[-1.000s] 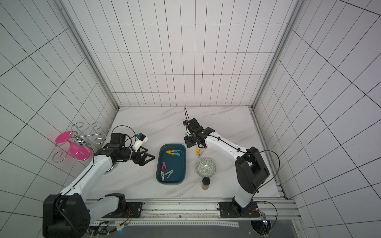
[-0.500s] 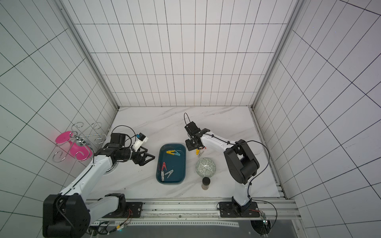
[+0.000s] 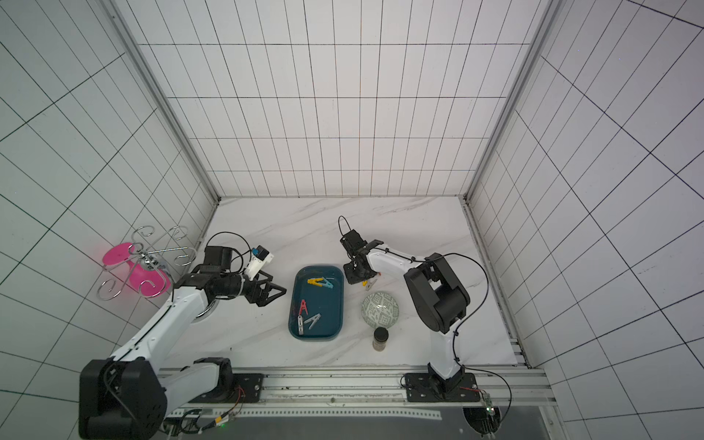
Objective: Take the clothespins out of the storage box
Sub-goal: Place the clothespin at the center of the board.
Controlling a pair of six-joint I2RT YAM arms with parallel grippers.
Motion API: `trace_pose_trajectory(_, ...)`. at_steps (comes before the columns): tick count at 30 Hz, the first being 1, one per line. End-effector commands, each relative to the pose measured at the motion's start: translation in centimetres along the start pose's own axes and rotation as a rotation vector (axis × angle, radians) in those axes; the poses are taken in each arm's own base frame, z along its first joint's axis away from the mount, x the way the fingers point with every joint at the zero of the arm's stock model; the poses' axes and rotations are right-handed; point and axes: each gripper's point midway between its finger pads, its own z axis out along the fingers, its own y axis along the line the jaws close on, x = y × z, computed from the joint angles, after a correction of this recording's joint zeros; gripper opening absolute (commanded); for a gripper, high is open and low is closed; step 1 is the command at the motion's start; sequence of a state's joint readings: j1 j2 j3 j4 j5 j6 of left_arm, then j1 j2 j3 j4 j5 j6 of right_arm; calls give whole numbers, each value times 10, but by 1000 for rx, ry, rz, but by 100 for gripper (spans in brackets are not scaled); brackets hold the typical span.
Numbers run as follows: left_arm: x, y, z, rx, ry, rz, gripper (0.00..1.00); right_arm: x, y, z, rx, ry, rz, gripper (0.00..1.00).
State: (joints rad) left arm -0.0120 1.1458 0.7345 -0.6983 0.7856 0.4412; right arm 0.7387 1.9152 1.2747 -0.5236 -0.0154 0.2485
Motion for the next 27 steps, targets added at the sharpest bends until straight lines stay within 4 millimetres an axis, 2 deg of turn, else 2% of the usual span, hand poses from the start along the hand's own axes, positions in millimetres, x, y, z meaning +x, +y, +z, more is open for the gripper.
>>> trace_pose_trajectory(1, 0, 1, 0, -3, -9, 6, 95, 1, -6, -8, 25, 4, 13, 17)
trace_pose_trajectory(4, 0, 1, 0, -4, -10, 5, 95, -6, -8, -22, 31, -28, 7, 20)
trace_pose_trajectory(9, -1, 1, 0, -4, -11, 8, 95, -21, -6, -56, 23, -116, -31, 23)
trace_pose_trajectory(14, -1, 1, 0, -2, -11, 7, 95, -30, 8, -87, -25, -194, -142, 25)
trace_pose_trajectory(17, 0, 1, 0, -1, -10, 5, 95, -33, 21, -98, -51, -224, -230, 26)
trace_pose_trajectory(20, 0, 1, 0, -1, -10, 7, 95, -32, 43, -105, -80, -235, -346, 27)
trace_pose_trajectory(27, 0, 1, 0, -3, -9, 5, 95, -24, 100, -106, -136, -240, -578, 28)
